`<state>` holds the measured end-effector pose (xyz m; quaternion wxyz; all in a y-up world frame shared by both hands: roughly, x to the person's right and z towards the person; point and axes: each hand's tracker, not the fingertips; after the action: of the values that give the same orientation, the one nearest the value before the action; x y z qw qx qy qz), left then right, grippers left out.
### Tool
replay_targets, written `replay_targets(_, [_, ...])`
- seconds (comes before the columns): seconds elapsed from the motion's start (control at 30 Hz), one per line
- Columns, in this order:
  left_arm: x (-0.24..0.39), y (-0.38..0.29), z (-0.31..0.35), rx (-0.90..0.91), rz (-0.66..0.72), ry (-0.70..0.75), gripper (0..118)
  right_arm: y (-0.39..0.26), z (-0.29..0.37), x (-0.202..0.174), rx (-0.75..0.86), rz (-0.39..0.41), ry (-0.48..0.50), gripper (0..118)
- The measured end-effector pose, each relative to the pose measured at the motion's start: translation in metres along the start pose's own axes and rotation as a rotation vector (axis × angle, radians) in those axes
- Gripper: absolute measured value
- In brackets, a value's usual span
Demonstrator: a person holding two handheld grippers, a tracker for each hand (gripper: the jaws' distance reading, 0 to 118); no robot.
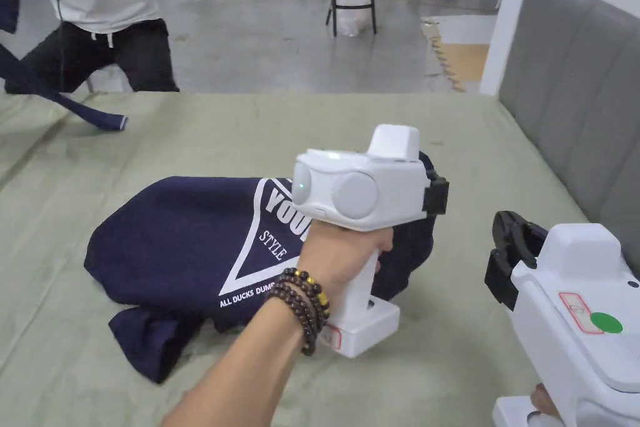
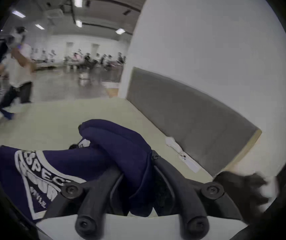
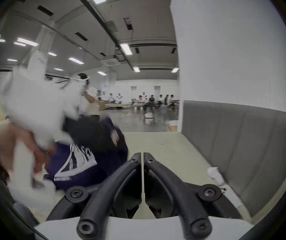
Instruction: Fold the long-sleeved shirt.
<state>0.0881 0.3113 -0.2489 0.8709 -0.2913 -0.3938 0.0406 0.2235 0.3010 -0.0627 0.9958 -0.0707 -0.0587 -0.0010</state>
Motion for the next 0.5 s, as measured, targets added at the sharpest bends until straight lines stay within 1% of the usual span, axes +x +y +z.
replay_targets(0.07, [0.014, -0.039, -0.062, -0.096, 0.078, -0.093, 16, -0.002, 0.008, 0.029, -0.018, -0.007, -0.074, 1])
replay_targets(0.1, [0.024, -0.061, -0.085, -0.149, 0.094, -0.105, 16, -0.003, 0.011, 0.038, -0.029, -0.014, -0.095, 1])
replay_targets(0.17, [0.034, -0.1, -0.122, -0.266, 0.087, -0.101, 16, -0.007, 0.015, 0.053, -0.046, -0.022, -0.133, 1])
replay_targets(0.2, [0.038, -0.116, -0.131, -0.302, 0.071, -0.073, 16, -0.009, 0.016, 0.058, -0.05, -0.021, -0.142, 1])
replay_targets(0.23, [0.041, -0.129, -0.138, -0.325, 0.063, -0.065, 16, -0.011, 0.016, 0.062, -0.055, -0.021, -0.151, 1])
replay_targets(0.27, [0.042, -0.138, -0.139, -0.303, 0.07, -0.069, 20, -0.013, 0.016, 0.064, -0.06, -0.021, -0.154, 1])
replay_targets(0.3, [0.042, -0.142, -0.138, -0.301, 0.077, -0.061, 32, -0.014, 0.015, 0.064, -0.066, -0.021, -0.156, 1])
replay_targets(0.33, [0.04, -0.14, -0.132, -0.288, 0.089, -0.057, 54, -0.015, 0.015, 0.064, -0.07, -0.022, -0.154, 1])
replay_targets(0.37, [0.035, -0.132, -0.124, -0.26, 0.118, -0.076, 92, -0.016, 0.014, 0.063, -0.076, -0.024, -0.145, 1])
replay_targets(0.4, [0.032, -0.126, -0.115, -0.248, 0.122, -0.073, 110, -0.017, 0.013, 0.061, -0.082, -0.02, -0.132, 1])
replay_targets(0.43, [0.029, -0.119, -0.102, -0.208, 0.125, -0.071, 109, -0.017, 0.011, 0.057, -0.085, -0.013, -0.121, 1])
replay_targets(0.47, [0.022, -0.11, -0.081, -0.103, 0.119, -0.066, 105, -0.017, 0.01, 0.053, -0.09, -0.006, -0.107, 1])
replay_targets(0.5, [0.018, -0.094, -0.058, -0.062, 0.118, -0.056, 106, -0.015, 0.009, 0.048, -0.107, -0.003, -0.083, 1])
